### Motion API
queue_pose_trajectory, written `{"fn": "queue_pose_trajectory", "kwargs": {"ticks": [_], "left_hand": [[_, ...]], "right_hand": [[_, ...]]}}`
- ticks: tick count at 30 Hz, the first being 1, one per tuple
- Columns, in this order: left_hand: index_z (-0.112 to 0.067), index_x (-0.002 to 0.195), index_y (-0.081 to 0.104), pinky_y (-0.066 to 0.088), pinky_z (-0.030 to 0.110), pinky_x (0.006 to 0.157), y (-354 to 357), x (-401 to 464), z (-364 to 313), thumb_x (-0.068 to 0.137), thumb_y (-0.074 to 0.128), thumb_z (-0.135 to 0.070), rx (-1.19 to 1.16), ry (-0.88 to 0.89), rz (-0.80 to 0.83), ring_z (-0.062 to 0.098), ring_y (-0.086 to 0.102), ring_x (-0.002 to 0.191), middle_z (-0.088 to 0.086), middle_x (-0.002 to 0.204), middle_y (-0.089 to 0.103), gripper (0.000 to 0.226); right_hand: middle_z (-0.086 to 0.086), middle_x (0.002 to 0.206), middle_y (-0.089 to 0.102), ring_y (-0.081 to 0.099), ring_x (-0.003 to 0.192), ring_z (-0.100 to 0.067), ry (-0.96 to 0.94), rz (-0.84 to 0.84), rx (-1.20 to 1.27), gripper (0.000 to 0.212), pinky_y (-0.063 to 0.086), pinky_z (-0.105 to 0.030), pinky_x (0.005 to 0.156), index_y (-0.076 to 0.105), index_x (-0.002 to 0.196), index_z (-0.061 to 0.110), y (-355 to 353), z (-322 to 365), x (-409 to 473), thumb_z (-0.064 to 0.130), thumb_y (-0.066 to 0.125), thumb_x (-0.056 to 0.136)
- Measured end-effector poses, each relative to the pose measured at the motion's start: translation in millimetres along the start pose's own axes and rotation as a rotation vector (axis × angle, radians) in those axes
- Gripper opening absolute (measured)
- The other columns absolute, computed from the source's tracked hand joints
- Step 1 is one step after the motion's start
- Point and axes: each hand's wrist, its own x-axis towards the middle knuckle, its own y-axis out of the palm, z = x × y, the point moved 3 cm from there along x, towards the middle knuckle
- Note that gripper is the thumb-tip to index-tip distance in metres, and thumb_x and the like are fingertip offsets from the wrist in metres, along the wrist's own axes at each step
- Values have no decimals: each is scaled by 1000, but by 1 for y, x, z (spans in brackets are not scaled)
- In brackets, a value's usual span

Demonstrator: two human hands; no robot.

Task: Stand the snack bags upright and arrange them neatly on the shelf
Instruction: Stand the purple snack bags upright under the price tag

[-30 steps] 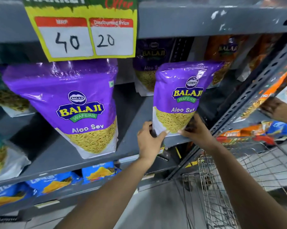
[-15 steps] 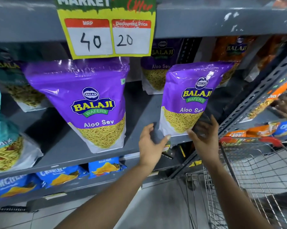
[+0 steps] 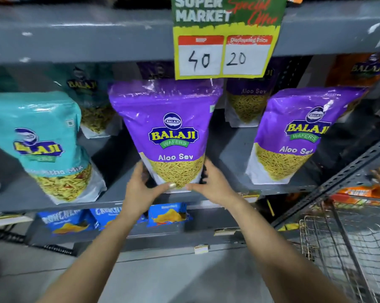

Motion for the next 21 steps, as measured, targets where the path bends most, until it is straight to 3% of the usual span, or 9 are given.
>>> {"fn": "queue_pose_trajectory", "kwargs": {"ticks": [3,7,9,12,14,17,19,21], "left_hand": [[-48,109,58,56,36,99,-3,7,7,51,93,-39,-2,-22,18,7,71,109,-15,112,76,68],[-44,117,57,55,27,100,-4,4,9,54,93,-36,-33,-9,23,7,69,113,-8,117,74,73],[-30,135,49,50,26,104,-3,-2,11,59,95,-22,-51,5,12,7,63,122,-4,129,67,89],[-22,144,42,45,14,101,-9,-20,17,64,92,-12,-34,3,-75,6,58,125,-3,134,59,95],[-20,136,51,48,8,95,-22,-33,22,68,89,-9,-37,-8,-159,12,61,119,2,129,62,79],[-28,103,67,52,7,84,-52,-56,23,68,87,-23,-43,7,-363,9,68,93,1,101,72,40],[-27,83,67,52,8,74,-79,-71,21,69,85,-35,-53,63,-532,-1,64,72,-11,79,70,24],[-26,73,63,50,9,68,-111,-81,21,74,84,-35,-48,124,-678,-5,60,63,-18,67,67,22]], "right_hand": [[26,109,66,64,94,20,17,-24,20,69,49,-3,72,49,108,54,7,-1,1,16,89,67],[33,104,67,64,96,17,30,-46,57,68,51,-5,72,47,106,59,9,1,-4,26,90,64],[33,111,65,65,103,12,20,-86,85,79,54,-11,75,42,114,63,8,0,-11,30,91,62],[15,128,55,58,113,3,2,-263,96,99,55,-17,79,36,142,44,6,-2,-28,33,92,61],[16,117,57,60,103,1,-52,-402,54,84,53,-18,73,46,134,37,6,2,-42,35,91,62],[16,92,64,62,82,-10,-171,-482,19,37,52,-22,66,61,96,36,21,19,-58,35,86,68],[9,78,69,63,67,-11,-172,-395,52,19,53,-23,62,65,77,35,49,30,-60,32,83,71],[7,64,71,65,56,-7,-102,-200,74,14,54,-22,58,71,70,31,91,38,-54,24,82,75]]}}
